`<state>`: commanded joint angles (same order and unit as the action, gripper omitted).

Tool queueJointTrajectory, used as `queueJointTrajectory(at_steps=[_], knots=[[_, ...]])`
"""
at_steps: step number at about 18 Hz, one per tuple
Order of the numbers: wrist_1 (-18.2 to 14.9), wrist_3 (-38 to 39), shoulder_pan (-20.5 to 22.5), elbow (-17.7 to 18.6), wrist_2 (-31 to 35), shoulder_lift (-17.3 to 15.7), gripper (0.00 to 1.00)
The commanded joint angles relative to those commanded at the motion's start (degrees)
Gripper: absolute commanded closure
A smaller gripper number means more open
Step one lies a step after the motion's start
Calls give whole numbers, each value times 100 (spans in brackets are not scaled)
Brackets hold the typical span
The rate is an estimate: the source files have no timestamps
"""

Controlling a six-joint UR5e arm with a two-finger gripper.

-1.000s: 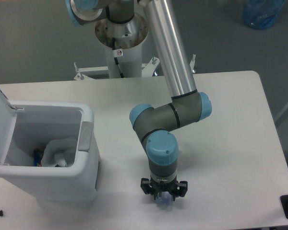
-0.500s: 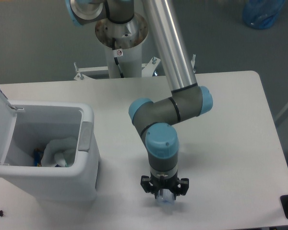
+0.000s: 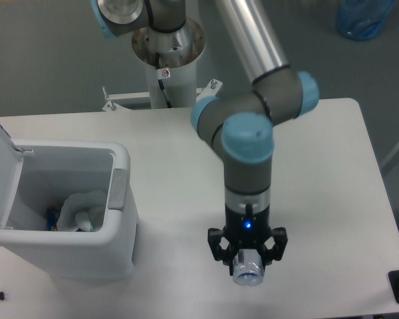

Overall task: Place the trash in the trash can
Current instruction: 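Lift the bottle and carry it over the trash bin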

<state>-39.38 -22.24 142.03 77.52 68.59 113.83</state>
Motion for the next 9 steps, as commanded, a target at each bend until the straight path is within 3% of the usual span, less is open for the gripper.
queueJointTrajectory(at_steps=[3,9], knots=[[-9,9,97,0,-669,-404,40],[0,-53,-122,-79,-864,-923,40]])
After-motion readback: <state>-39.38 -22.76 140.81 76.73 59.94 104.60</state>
